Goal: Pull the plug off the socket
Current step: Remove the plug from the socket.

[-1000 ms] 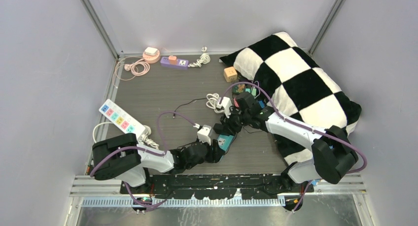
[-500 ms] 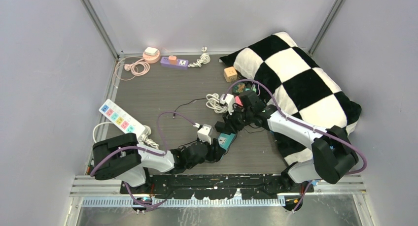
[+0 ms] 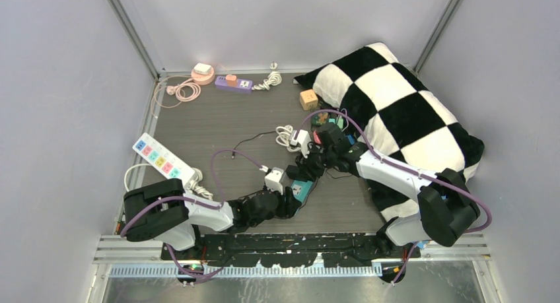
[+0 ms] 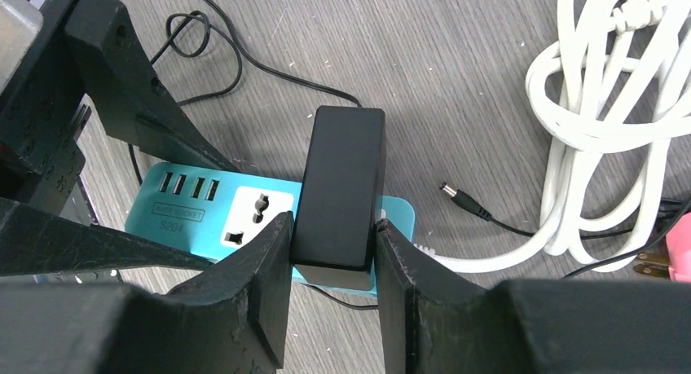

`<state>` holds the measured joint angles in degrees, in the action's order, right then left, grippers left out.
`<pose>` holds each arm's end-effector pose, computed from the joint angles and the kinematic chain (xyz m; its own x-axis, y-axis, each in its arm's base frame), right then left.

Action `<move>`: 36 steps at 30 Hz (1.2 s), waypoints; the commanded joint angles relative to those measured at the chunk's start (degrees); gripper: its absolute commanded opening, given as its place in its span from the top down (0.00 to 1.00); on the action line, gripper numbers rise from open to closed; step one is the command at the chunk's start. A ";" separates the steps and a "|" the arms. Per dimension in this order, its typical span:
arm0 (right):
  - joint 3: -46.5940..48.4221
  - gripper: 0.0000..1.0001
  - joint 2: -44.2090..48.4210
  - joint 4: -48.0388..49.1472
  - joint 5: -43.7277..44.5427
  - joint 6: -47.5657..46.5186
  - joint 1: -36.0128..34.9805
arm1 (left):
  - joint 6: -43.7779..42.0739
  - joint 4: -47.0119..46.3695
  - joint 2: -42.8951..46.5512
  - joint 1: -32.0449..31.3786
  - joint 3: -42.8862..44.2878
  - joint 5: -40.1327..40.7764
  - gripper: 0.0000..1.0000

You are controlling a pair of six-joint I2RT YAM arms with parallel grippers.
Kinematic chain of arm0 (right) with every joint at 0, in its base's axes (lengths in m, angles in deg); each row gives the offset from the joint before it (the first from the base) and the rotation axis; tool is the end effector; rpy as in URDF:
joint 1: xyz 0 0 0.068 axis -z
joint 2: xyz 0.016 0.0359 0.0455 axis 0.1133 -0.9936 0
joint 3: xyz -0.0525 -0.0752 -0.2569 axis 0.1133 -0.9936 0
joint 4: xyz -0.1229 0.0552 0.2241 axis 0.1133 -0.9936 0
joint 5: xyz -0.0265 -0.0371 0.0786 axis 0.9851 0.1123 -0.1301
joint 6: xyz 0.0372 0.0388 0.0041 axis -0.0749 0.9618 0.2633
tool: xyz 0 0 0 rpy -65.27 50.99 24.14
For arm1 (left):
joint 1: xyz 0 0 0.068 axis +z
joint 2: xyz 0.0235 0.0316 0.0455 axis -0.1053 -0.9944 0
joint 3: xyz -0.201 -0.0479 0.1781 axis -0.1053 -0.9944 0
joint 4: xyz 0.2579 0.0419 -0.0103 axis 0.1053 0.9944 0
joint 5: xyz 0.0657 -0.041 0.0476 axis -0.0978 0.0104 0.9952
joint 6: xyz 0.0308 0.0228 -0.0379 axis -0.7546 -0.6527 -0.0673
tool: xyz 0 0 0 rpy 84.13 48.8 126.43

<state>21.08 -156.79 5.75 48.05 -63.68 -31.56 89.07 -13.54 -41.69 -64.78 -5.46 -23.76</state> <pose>0.2150 0.1886 0.2161 -0.3111 -0.5905 -0.7446 -0.9289 0.3546 0.1069 0.0957 -0.2326 0.1343 -0.6352 -0.1166 -0.7635 0.4379 0.7599 -0.4804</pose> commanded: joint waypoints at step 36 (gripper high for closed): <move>1.15 0.99 3.93 -0.11 -14.73 6.27 3.11 | -0.22 -2.25 -3.18 1.65 -0.33 6.94 1.00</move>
<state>20.82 -155.59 5.51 45.13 -62.00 -28.17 89.07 -16.81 -43.39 -64.83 -5.24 -23.26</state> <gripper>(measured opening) 0.419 0.525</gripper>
